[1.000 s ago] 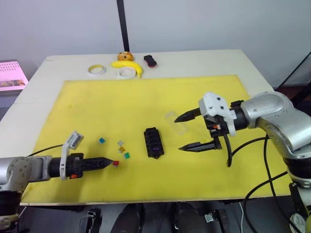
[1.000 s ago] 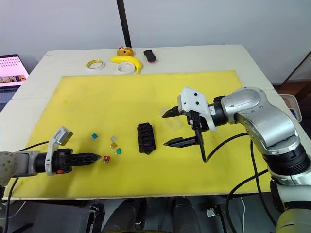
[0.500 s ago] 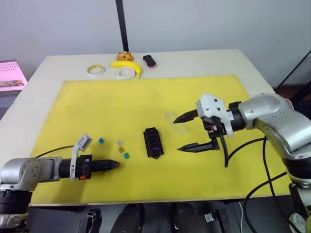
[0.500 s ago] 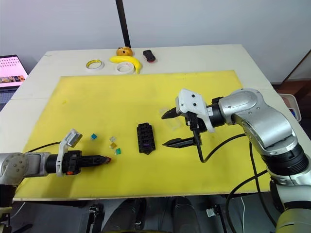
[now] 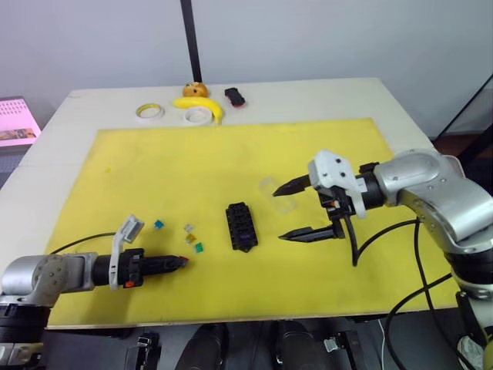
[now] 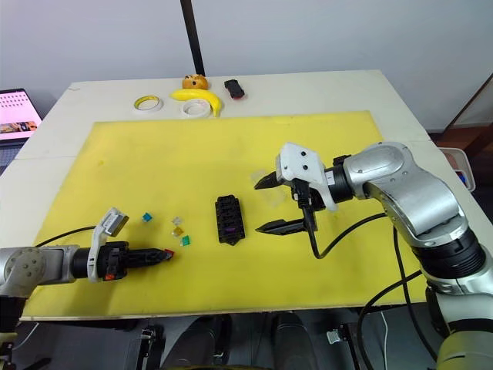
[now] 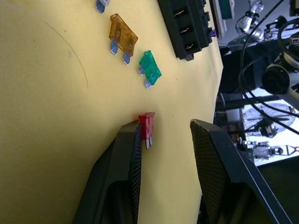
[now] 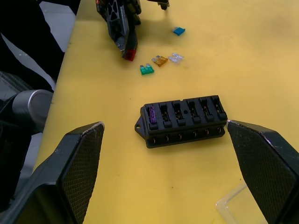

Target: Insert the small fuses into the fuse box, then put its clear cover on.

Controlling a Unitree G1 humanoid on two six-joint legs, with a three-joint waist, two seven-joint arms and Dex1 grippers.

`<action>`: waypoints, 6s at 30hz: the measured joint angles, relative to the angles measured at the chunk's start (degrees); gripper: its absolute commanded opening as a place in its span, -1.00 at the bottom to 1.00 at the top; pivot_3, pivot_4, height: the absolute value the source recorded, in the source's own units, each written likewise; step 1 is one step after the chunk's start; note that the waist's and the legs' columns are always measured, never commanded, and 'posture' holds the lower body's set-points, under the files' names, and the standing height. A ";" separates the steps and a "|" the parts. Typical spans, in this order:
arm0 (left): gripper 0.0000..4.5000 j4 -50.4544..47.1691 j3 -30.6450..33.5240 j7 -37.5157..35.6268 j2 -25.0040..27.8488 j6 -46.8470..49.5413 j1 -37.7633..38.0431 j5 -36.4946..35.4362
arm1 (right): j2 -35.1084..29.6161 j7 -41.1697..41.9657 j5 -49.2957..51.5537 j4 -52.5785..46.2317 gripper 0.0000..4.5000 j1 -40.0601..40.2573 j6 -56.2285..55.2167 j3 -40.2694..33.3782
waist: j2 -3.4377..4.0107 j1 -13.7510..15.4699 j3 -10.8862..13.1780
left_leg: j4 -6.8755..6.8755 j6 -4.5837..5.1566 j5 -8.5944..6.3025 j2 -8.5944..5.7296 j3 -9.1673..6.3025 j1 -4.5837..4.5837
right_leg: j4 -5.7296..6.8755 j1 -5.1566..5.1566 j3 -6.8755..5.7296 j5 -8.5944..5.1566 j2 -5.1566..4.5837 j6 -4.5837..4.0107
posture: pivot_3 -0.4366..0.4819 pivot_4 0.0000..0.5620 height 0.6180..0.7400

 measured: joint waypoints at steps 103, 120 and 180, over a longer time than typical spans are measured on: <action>0.99 -22.92 -7.60 -1.08 7.35 -36.03 -7.54 19.99 | 10.89 -4.01 -8.57 13.81 -1.00 -17.43 5.33 24.50 | -0.06 -0.09 0.01 | -0.01 -0.04 0.03 0.06 0.01 -0.09 | -0.02 -0.11 -0.01 0.03 0.32 -0.04 | -0.05 -0.47 1.00; 0.99 -24.07 -9.93 -0.29 5.45 -38.41 -6.93 24.10 | 11.98 -0.48 -15.92 13.13 -1.00 -15.48 2.62 25.17 | -0.06 -0.01 0.01 | 0.00 -0.04 0.03 0.06 0.00 -0.09 | -0.01 -0.11 -0.01 0.03 0.34 -0.03 | -0.05 -0.47 1.00; 0.99 -22.53 -13.04 -0.05 3.36 -40.54 -7.86 27.92 | 14.15 1.17 -22.64 11.49 -1.00 -13.18 -0.13 25.52 | -0.06 -0.03 0.01 | 0.02 -0.04 0.03 0.06 0.00 -0.08 | 0.01 -0.10 -0.02 0.04 0.36 -0.03 | -0.05 -0.47 1.00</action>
